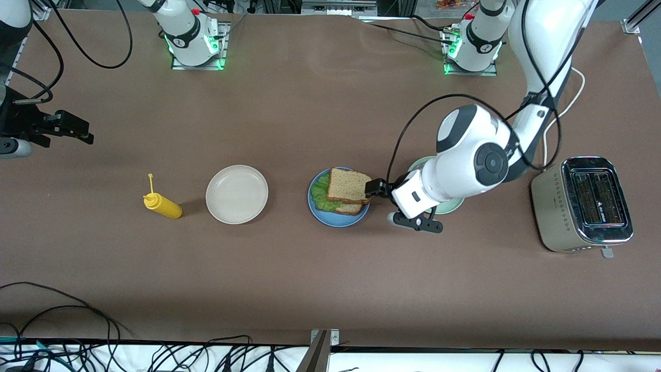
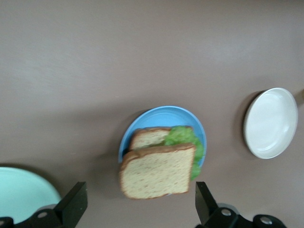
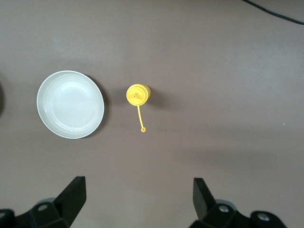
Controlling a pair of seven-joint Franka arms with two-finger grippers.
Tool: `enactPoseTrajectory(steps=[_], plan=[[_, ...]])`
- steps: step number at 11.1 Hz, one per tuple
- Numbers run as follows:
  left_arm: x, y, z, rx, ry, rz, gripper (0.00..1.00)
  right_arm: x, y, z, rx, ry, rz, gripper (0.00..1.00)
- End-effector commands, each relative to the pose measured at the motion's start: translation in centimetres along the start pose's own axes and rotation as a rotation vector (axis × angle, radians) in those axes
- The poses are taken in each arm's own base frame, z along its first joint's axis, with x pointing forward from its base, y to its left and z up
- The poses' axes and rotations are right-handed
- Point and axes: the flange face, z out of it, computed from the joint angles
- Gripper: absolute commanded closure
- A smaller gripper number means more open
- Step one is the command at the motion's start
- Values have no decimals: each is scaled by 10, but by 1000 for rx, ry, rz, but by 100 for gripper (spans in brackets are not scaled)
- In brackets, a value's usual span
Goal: Make sandwich in blue plate with both arms
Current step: 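Open the left gripper and raise it back toward the toaster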
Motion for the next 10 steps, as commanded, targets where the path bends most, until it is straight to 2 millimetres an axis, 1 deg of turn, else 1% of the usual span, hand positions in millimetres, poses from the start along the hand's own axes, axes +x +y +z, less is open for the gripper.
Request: enactPoseTrajectory(steps=[1,2,3,5,6,7,8,9,10], plan=[[-21,-11,-64,142,-7,19,0,3,1,-5,14,9,-9,0],[-29,-13,-87,167,-14,9,0,3,1,-6,16,11,-7,0],[-36,-23,-116,196,-6,-16,0,3,0,-5,15,8,-7,0],[-51,-50,-161,249,-23,-74,0,2,3,-5,11,4,-7,0],[-56,-70,-178,271,-36,-114,0,2,5,-6,3,5,-3,0],[-63,-82,-194,292,-41,-139,0,1,8,-7,-4,6,9,0],[-68,-94,-214,328,-9,-158,0,0,15,-8,-22,5,20,0],[-73,-98,-226,342,3,-168,0,-5,28,-12,-54,2,37,0],[-84,-109,-245,349,-5,-191,0,-10,37,-11,-54,-24,63,0]])
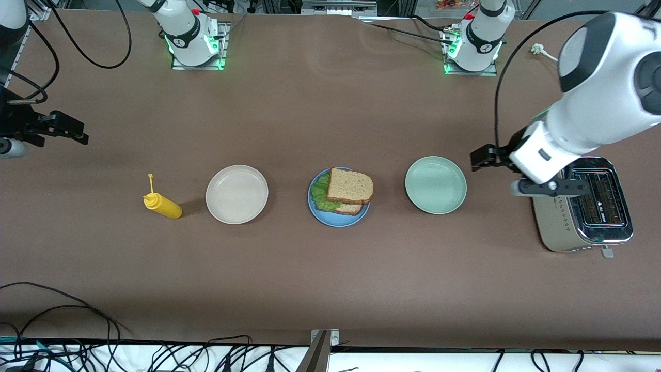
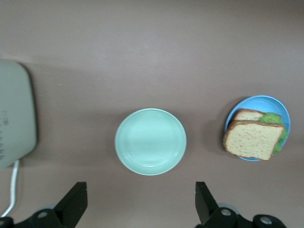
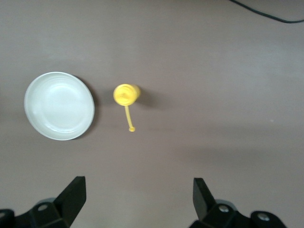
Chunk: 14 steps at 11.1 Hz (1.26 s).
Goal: Make sandwich in blue plate with both arms
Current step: 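Open the left gripper and raise it back toward the toaster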
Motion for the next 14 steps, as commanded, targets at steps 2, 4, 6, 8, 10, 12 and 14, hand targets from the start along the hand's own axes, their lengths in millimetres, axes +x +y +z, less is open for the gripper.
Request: enactPoseTrajectory(steps=[2,4,6,8,10,12,14], plan=[[-37,-49,-54,48,13,112,0,-11,26,-10,-26,-33,75,0],[-53,-74,-70,59,-2,193,0,-11,26,-10,-26,-33,75,0],[-76,-84,-77,68,2,175,0,-10,26,-10,-26,-31,75,0],[-92,-96,-74,71,-8,154,0,-10,25,-10,-25,-33,76,0],[-99,-99,-70,69,-9,148,0,-10,25,-10,-25,-33,76,0],[-94,-100,-72,69,22,146,0,-10,24,-10,-23,-32,76,0],[-92,-98,-75,72,30,146,0,-10,24,-10,-23,-32,77,0]])
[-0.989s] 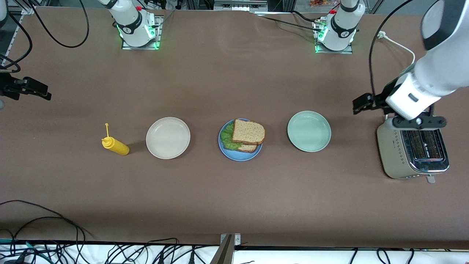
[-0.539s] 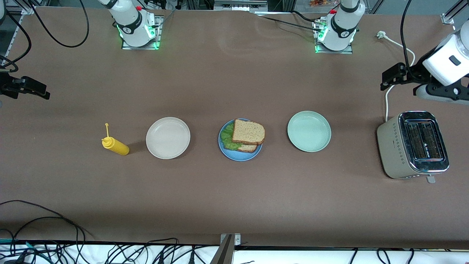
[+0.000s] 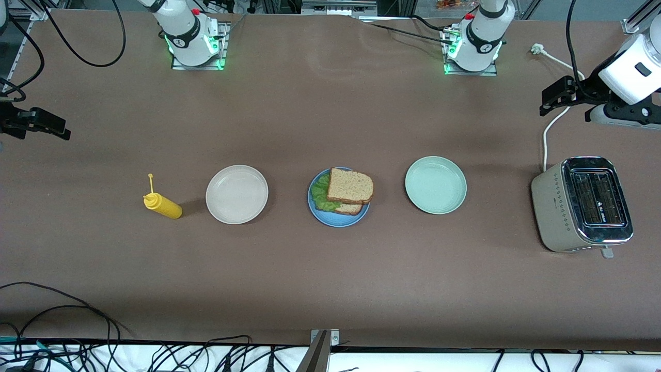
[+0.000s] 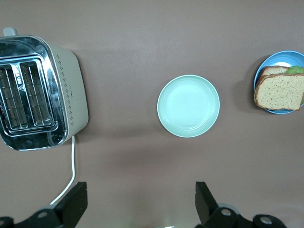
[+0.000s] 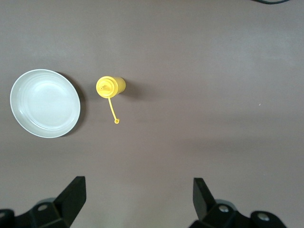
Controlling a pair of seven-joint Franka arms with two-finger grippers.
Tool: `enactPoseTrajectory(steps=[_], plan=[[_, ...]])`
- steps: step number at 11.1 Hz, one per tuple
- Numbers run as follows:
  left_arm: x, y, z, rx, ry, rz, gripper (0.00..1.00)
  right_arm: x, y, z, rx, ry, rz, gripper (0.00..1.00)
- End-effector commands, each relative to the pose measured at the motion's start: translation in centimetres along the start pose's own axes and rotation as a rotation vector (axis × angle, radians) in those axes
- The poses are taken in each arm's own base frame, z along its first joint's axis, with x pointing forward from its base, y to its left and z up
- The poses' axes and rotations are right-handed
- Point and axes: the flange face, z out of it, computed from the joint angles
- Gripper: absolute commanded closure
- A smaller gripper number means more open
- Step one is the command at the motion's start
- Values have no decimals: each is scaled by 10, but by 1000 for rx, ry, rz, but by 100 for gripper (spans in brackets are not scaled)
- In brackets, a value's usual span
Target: Make sandwich in blue plate with both arms
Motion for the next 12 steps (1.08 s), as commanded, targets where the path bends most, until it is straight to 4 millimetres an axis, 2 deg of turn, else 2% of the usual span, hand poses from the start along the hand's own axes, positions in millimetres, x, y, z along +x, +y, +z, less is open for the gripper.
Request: enactPoseTrajectory(steps=[1,7,12], plan=[[-3,1,-5,31,26,22,0,-2,-2,-8,-11,-3,15,0],[6,5,-15,40,52,2,0,-2,-2,-8,-10,-2,16,0],[7,3,-13,39,48,7,0,-2,-2,-8,-8,-2,15,0]])
